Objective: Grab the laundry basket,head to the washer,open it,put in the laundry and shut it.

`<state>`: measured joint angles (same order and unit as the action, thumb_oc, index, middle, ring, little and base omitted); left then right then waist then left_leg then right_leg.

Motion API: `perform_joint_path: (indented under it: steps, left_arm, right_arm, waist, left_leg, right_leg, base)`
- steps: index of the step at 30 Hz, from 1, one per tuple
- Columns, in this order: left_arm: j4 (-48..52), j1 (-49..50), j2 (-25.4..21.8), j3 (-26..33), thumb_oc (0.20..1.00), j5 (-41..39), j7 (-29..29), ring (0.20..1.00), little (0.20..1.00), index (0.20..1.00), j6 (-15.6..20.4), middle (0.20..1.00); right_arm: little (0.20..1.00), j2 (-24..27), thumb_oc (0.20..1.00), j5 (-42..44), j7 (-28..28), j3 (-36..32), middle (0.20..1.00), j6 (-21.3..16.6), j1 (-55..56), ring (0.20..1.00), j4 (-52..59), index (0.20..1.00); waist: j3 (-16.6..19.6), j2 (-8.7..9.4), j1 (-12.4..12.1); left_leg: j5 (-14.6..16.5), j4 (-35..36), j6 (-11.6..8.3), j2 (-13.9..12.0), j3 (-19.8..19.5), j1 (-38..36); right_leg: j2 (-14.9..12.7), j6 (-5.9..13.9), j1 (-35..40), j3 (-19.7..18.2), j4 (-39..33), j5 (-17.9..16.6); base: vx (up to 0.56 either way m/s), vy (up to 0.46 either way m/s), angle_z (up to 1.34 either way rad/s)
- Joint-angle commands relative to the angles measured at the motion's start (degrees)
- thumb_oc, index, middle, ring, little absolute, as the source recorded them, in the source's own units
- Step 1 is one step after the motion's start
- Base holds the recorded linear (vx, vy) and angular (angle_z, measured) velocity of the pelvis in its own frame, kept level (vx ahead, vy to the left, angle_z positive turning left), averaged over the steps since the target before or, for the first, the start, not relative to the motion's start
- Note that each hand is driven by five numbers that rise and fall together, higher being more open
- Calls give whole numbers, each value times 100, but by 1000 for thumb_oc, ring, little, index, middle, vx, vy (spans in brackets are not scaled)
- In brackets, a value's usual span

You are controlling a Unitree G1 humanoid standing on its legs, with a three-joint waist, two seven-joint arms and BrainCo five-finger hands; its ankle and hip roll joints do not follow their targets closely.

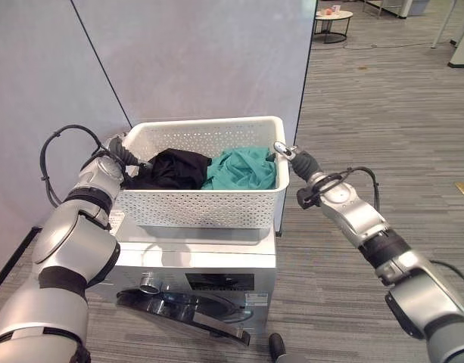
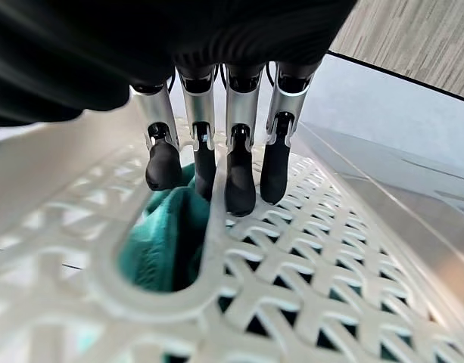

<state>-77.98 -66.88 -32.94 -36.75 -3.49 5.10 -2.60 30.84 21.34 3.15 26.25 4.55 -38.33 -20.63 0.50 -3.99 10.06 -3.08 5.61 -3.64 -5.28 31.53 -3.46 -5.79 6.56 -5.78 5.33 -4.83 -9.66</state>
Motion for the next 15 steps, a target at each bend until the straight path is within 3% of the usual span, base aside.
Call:
perform_joint_path:
  steps: [1,2,4,6,9,13,15]
  left_arm:
    - [-146,118,646,173,1000,-116,391,1000,1000,1000,264,1000]
    - [-113,157,654,233,1000,-128,430,1000,1000,1000,286,1000]
    - [-75,277,696,391,1000,-158,483,1000,1000,1000,322,1000]
    - [83,579,777,995,1000,-324,751,1000,1000,1000,486,1000]
    - [924,1320,811,1736,1000,-724,1137,1000,1000,1000,873,1000]
    - [2229,2698,891,2235,1000,-699,1320,1000,1000,1000,1170,1000]
    - [2814,3439,883,2462,1000,-672,1375,1000,1000,1000,1332,1000]
  right_arm:
    - [1000,-282,1000,-466,321,-254,1000,-568,-521,1000,267,1000]
    - [1000,-280,1000,-515,389,-364,1000,-594,-398,1000,392,1000]
    - [1000,-318,1000,-605,506,-619,1000,-666,-106,1000,609,1000]
    - [1000,-525,1000,-707,675,-1129,1000,-887,732,1000,1359,1000]
    - [1000,-585,1000,-1233,1134,-1879,1000,-1191,1672,1000,2132,1000]
    - [1000,-535,1000,-1801,1499,-2813,1000,-1403,2854,1000,2675,1000]
    - [1000,-616,1000,-1470,1498,-3078,1000,-1582,3208,1000,2742,1000]
  waist:
    - [-724,63,-37]
    - [-724,81,-28]
    - [-667,44,-28]
    - [-637,-12,-4]
    - [-635,-70,-49]
    - [-578,-100,-181]
    - [-540,-78,-243]
  left_leg:
    - [170,-256,-95,-53,-251,-171]
    - [76,-284,-54,-62,-167,-134]
    - [223,-276,-78,-23,-259,-215]
    - [368,-351,-25,49,-102,-342]
    - [494,-515,2,69,-67,-382]
    - [571,-712,3,78,-205,-422]
    - [452,-787,24,69,-182,-384]
  right_leg:
    - [-215,432,211,384,331,381]
    - [-217,384,173,422,356,306]
    - [-245,467,258,431,349,393]
    - [-317,578,277,367,323,318]
    - [-410,603,305,337,420,380]
    - [-489,581,510,461,450,494]
    - [-513,502,553,570,463,459]
  base:
    - [0,0,0]
    - [-18,-25,12]
    - [79,35,17]
    - [98,89,5]
    - [41,29,-27]
    - [32,-28,-3]
    - [-48,-76,3]
